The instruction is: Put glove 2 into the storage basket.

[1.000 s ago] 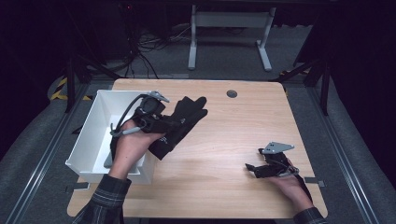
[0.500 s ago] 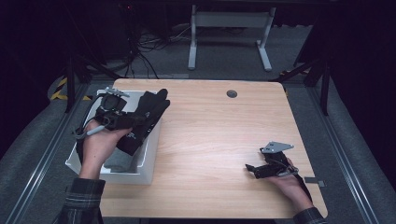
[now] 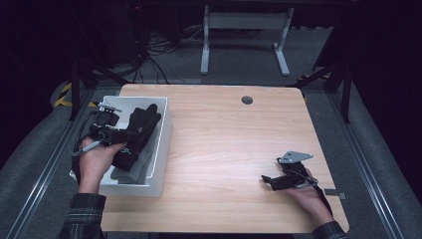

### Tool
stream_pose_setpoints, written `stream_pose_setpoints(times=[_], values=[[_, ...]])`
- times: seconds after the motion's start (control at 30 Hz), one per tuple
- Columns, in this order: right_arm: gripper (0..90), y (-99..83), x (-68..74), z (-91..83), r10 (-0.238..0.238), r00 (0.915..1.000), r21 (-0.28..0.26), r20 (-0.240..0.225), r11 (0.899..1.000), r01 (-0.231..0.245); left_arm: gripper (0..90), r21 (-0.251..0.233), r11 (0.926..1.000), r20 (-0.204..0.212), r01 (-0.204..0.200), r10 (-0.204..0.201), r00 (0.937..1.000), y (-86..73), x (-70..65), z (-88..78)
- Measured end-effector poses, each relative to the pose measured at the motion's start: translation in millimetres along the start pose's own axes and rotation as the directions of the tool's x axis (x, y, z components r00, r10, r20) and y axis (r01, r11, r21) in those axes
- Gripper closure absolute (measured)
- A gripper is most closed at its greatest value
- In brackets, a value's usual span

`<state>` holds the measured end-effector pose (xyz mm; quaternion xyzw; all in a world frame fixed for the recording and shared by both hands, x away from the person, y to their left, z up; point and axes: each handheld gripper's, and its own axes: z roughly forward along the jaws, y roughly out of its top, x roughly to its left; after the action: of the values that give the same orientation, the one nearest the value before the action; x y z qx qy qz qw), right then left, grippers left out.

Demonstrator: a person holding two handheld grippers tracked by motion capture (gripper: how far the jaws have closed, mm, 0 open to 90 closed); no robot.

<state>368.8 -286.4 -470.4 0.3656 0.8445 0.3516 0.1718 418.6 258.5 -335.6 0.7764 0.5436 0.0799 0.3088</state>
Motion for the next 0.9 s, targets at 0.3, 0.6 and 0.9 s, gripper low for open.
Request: stream_pose_setpoints(times=[0.3, 0.6, 0.9], values=[[7.4, -0.1, -0.1, -0.1, -0.003, 1.0000, -0.001, -0.005, 1.000, 0.003, 60.7, 0.060, 0.9976, 0.017, 0.036, -0.037, 0.9992, -14.1, 8.4, 37.3], [7.4, -0.1, 0.0, -0.1, -0.003, 1.0000, -0.001, -0.005, 1.000, 0.003, 34.5, 0.053, 0.9986, -0.023, 0.001, 0.000, 0.9997, -13.4, 5.3, 43.1], [7.7, -0.2, 0.1, -0.1, -0.003, 1.0000, -0.002, -0.006, 1.000, 0.003, 18.4, -0.027, 0.9996, -0.045, -0.010, 0.009, 0.9990, -4.8, 1.1, 22.8]])
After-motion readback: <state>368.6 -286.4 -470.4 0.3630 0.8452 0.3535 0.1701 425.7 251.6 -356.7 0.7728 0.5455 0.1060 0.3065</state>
